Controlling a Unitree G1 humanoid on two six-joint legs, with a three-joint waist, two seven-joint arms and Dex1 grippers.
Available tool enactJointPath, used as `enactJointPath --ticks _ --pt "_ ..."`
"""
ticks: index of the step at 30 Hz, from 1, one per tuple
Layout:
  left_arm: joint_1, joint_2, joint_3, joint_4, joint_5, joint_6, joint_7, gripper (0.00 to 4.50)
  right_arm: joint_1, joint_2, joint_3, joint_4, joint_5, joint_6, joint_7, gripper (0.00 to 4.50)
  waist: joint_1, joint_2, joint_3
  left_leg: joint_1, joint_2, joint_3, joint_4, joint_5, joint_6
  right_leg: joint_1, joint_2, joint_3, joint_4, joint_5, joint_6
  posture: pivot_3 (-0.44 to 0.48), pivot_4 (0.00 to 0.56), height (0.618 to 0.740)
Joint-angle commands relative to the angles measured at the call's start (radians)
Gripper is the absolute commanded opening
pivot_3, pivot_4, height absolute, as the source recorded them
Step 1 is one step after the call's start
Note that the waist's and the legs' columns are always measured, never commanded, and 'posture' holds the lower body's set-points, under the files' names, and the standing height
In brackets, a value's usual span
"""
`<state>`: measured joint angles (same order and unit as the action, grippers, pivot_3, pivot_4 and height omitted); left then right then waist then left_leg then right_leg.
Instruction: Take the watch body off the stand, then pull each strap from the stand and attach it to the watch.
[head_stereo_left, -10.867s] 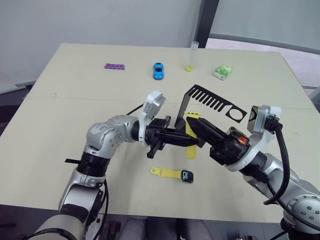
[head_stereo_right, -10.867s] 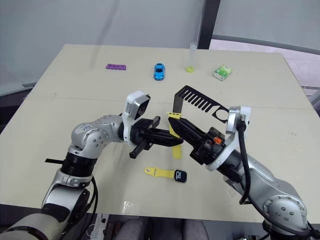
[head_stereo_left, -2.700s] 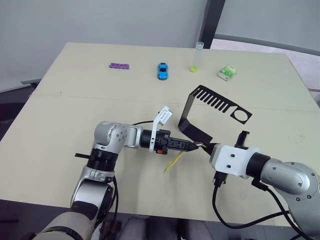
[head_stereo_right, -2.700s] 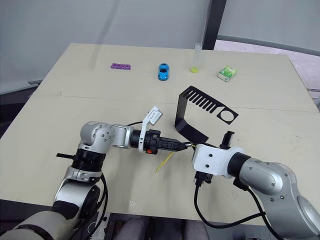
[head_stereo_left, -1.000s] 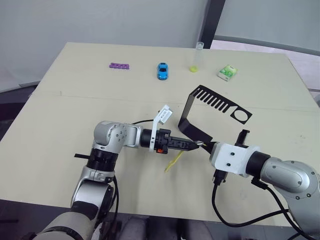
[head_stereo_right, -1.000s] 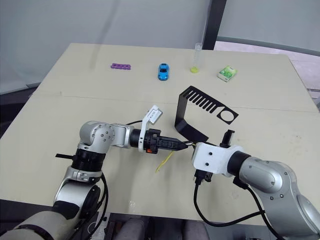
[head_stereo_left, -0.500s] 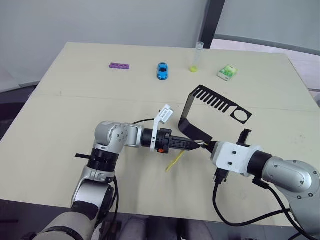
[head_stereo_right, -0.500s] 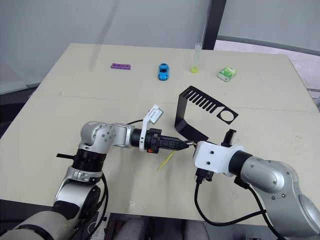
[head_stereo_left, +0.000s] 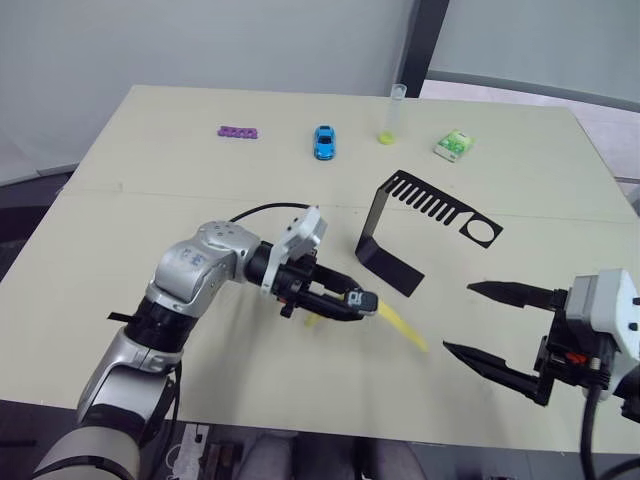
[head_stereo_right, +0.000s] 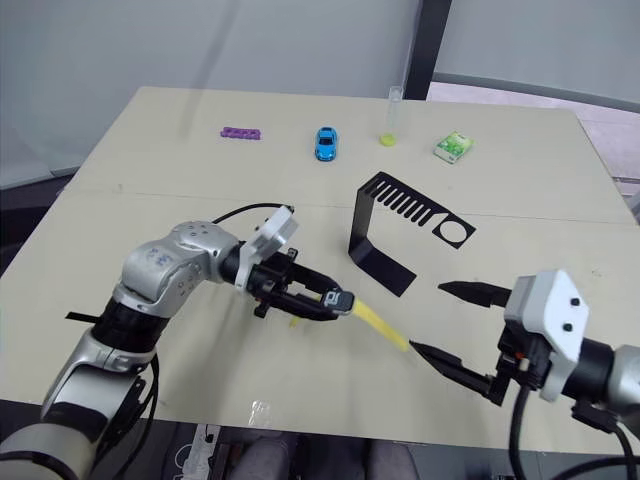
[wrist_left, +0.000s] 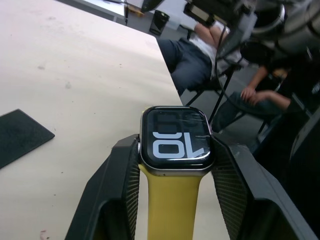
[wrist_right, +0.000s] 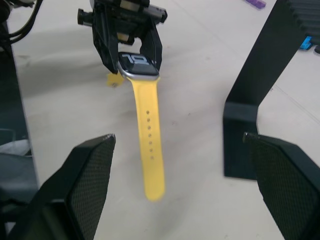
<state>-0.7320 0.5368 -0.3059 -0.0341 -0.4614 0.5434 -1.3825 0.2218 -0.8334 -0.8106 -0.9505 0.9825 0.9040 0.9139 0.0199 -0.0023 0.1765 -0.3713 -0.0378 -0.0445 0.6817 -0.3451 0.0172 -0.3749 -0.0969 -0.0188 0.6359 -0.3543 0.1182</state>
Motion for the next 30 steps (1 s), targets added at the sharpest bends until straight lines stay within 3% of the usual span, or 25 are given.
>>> enactJointPath --ticks 1,6,11,17,21,30 --pt "0.052 0.019 -0.013 -0.009 0.110 -0.327 -0.064 1.59 0.029 -0.038 -0.062 -0.014 0.186 -0.002 -0.064 4.40 0.001 0.000 0.000 0.000 0.000 0.000 0.000 0.000 0.000 0.000 0.000 0.000 0.000 0.000 0.000 0.000 0.150 0.740" --pt "0.085 -0.005 0.018 0.047 0.167 -0.569 -0.049 1.59 0.074 -0.076 -0.051 -0.027 0.231 -0.042 -0.112 4.40 0.007 0.000 0.000 -0.001 0.000 0.000 0.001 0.000 0.001 0.000 0.000 0.000 0.000 0.000 0.000 0.000 0.150 0.740" --pt "0.126 -0.012 0.023 0.054 0.194 -0.674 -0.025 1.59 0.107 -0.088 -0.002 -0.057 0.195 -0.091 -0.123 4.40 0.006 0.000 0.000 -0.001 -0.001 0.000 0.001 -0.001 0.002 0.000 0.000 -0.001 0.000 0.000 0.000 0.000 0.150 0.740" --pt "0.148 0.001 0.020 0.031 0.198 -0.631 -0.008 1.59 0.124 -0.107 0.033 -0.044 0.170 -0.130 -0.125 4.40 0.004 0.000 0.000 0.000 0.000 0.000 0.001 0.000 0.002 0.000 0.000 0.000 0.001 0.000 0.000 0.000 0.150 0.740" --pt "0.175 0.024 0.002 -0.055 0.179 -0.363 0.058 1.59 0.149 -0.109 0.066 -0.039 0.113 -0.158 -0.114 4.40 0.004 0.000 0.000 0.000 0.000 -0.001 0.001 -0.001 0.002 0.000 0.000 0.000 0.001 0.000 0.000 0.000 0.150 0.740" --pt "0.258 -0.006 -0.107 -0.058 0.351 -0.284 0.213 1.59 0.189 -0.115 0.143 -0.024 -0.026 -0.221 -0.074 4.40 0.005 0.000 0.000 0.000 -0.001 -0.001 0.001 -0.001 0.002 0.000 0.000 0.000 0.001 0.000 0.000 0.000 0.150 0.740"
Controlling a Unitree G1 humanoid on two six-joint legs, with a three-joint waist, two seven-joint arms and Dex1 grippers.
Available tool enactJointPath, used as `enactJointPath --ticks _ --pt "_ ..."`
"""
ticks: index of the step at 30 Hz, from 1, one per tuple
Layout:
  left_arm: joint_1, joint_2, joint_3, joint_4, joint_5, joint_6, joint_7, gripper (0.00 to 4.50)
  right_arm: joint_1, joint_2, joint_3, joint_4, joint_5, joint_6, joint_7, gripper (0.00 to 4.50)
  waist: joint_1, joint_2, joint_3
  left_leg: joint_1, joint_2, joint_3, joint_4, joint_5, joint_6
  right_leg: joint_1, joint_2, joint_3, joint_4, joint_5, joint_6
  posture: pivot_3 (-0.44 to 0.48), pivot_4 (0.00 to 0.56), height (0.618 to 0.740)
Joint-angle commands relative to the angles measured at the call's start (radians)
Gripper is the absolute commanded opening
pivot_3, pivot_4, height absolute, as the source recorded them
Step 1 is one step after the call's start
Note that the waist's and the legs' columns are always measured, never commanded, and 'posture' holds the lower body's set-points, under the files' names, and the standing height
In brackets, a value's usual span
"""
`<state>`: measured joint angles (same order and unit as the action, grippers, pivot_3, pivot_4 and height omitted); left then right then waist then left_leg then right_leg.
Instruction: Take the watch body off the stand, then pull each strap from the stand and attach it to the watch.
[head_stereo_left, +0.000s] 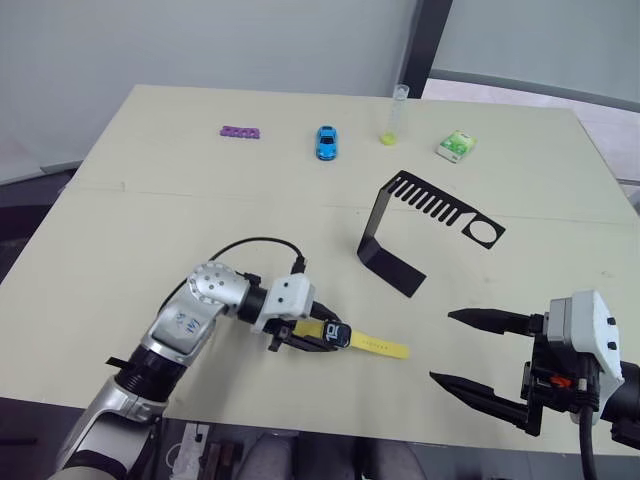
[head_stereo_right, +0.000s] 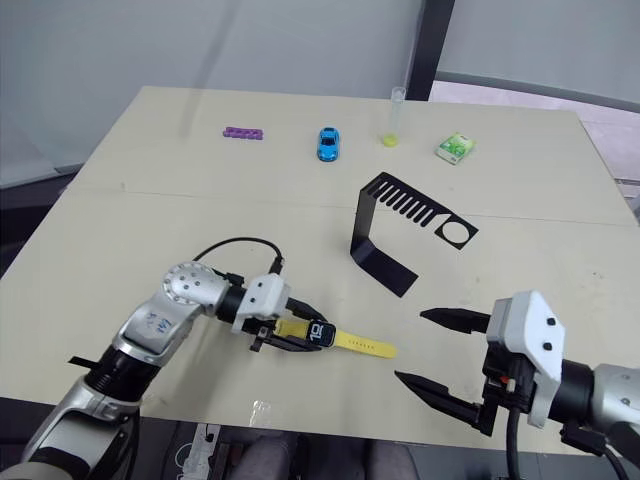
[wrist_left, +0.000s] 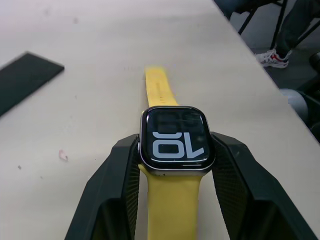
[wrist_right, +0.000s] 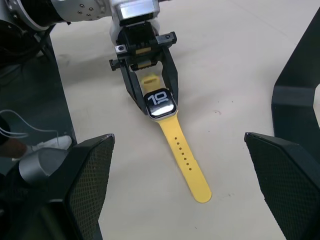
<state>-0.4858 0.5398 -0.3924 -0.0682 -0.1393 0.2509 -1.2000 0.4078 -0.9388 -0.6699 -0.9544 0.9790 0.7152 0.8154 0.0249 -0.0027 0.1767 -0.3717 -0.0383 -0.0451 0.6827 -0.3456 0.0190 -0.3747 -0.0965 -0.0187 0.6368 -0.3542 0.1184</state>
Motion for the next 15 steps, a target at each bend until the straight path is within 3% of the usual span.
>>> enactJointPath --ticks 1,6,10,12,15 --pt "0.015 -0.012 -0.029 -0.021 0.046 0.011 0.044 1.59 0.005 -0.010 0.007 -0.019 -0.033 -0.037 0.029 4.40 0.000 0.000 0.000 0.000 0.000 0.000 0.000 0.000 0.000 0.000 0.000 0.000 0.000 0.000 0.000 0.000 0.150 0.740" --pt "0.019 -0.012 -0.048 -0.008 0.091 0.006 0.066 1.59 0.016 -0.012 0.023 -0.006 -0.082 -0.055 0.053 4.40 0.001 0.000 0.000 0.000 0.000 0.000 0.000 0.000 0.000 0.000 0.000 0.000 0.000 0.000 0.000 0.000 0.150 0.740" --pt "0.020 0.027 0.020 -0.046 0.013 0.078 0.026 3.42 0.031 -0.008 0.026 0.019 -0.132 -0.077 0.079 4.50 0.001 0.000 0.000 0.000 0.000 0.000 0.000 0.000 0.000 0.000 0.000 0.000 0.000 0.000 0.000 0.000 0.150 0.740" --pt "0.024 0.118 0.143 -0.096 -0.123 0.160 -0.058 4.48 0.047 -0.005 -0.035 0.042 -0.125 -0.074 0.106 4.50 -0.006 -0.001 0.000 0.000 0.000 0.000 0.000 0.000 0.000 0.000 0.000 0.000 0.000 0.000 0.000 0.000 0.150 0.740" --pt "0.028 0.289 0.328 -0.100 -0.293 0.193 -0.210 4.48 0.100 0.007 -0.145 0.083 -0.113 -0.067 0.168 4.50 -0.014 -0.001 0.001 0.000 0.003 0.000 -0.001 0.001 -0.002 -0.001 0.002 0.000 0.000 0.000 -0.001 0.000 0.150 0.740"
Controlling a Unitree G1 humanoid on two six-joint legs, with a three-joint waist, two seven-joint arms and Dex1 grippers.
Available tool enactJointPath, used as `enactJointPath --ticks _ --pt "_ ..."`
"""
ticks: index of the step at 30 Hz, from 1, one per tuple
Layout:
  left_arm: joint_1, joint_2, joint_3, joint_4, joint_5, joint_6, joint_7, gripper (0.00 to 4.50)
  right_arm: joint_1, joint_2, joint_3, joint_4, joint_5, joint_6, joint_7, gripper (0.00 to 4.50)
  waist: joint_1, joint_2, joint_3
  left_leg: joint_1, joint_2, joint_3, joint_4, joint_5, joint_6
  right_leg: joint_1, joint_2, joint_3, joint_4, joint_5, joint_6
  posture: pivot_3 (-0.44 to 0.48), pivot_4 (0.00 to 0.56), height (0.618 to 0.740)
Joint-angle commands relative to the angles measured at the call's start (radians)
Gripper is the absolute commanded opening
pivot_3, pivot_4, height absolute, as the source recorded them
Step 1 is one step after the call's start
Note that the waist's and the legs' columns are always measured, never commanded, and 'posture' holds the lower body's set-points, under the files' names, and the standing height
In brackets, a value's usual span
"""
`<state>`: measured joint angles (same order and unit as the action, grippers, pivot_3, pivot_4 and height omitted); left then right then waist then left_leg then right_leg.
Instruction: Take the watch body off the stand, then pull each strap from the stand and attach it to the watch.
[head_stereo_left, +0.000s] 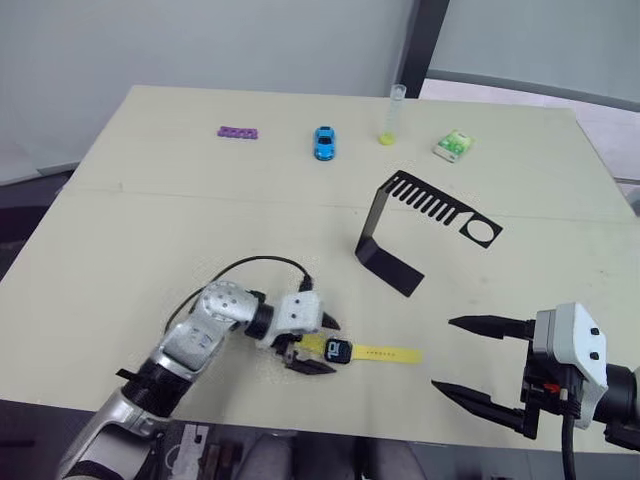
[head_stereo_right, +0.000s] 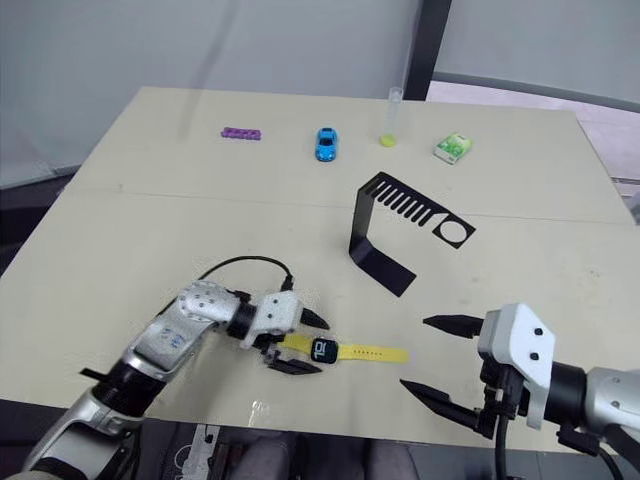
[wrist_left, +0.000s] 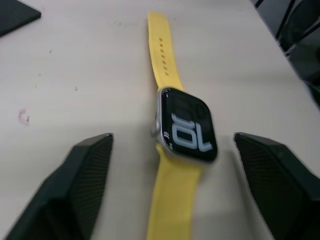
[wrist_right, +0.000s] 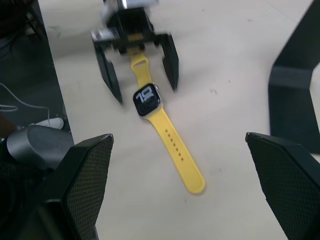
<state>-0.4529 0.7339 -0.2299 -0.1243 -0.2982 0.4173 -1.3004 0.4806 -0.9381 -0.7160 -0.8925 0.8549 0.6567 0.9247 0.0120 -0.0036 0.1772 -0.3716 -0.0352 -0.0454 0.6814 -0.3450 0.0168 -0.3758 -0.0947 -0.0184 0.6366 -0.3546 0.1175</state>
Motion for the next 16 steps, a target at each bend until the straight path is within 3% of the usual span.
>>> enactJointPath --ticks 1,4,9,12,16 --pt "-0.008 0.159 0.208 -0.026 -0.165 0.054 -0.149 4.48 0.056 0.009 -0.141 0.035 0.010 -0.008 0.093 4.50 0.000 0.000 0.000 0.001 0.000 0.000 -0.001 0.000 0.000 0.000 0.000 0.000 -0.001 0.000 0.000 0.000 0.150 0.740" --pt "0.000 0.314 0.292 0.036 -0.206 0.089 -0.249 4.48 0.126 0.013 -0.249 0.085 0.000 -0.011 0.181 4.50 0.005 0.001 0.000 0.002 -0.001 0.000 -0.001 -0.001 0.001 0.003 -0.001 0.000 -0.003 0.000 0.000 0.000 0.150 0.740" --pt "0.075 0.503 0.359 0.109 -0.256 0.047 -0.311 4.48 0.185 0.017 -0.355 0.145 -0.006 -0.014 0.277 4.50 0.011 0.001 0.000 0.001 -0.001 -0.002 -0.003 -0.002 0.002 0.004 -0.002 0.001 -0.009 0.000 0.000 0.000 0.150 0.740" --pt "0.104 0.546 0.374 0.139 -0.256 -0.007 -0.314 4.48 0.197 0.017 -0.391 0.160 -0.004 -0.011 0.304 4.50 0.011 0.001 0.000 0.001 -0.001 -0.002 -0.004 -0.001 0.002 0.003 -0.002 0.001 -0.010 0.000 0.000 0.000 0.150 0.740" --pt "0.091 0.534 0.377 0.150 -0.280 -0.014 -0.309 4.48 0.185 0.008 -0.402 0.181 -0.012 -0.018 0.313 4.50 0.012 0.001 0.000 0.002 -0.001 -0.001 -0.004 -0.001 0.002 0.003 -0.003 0.002 -0.010 0.000 0.000 0.000 0.150 0.740"
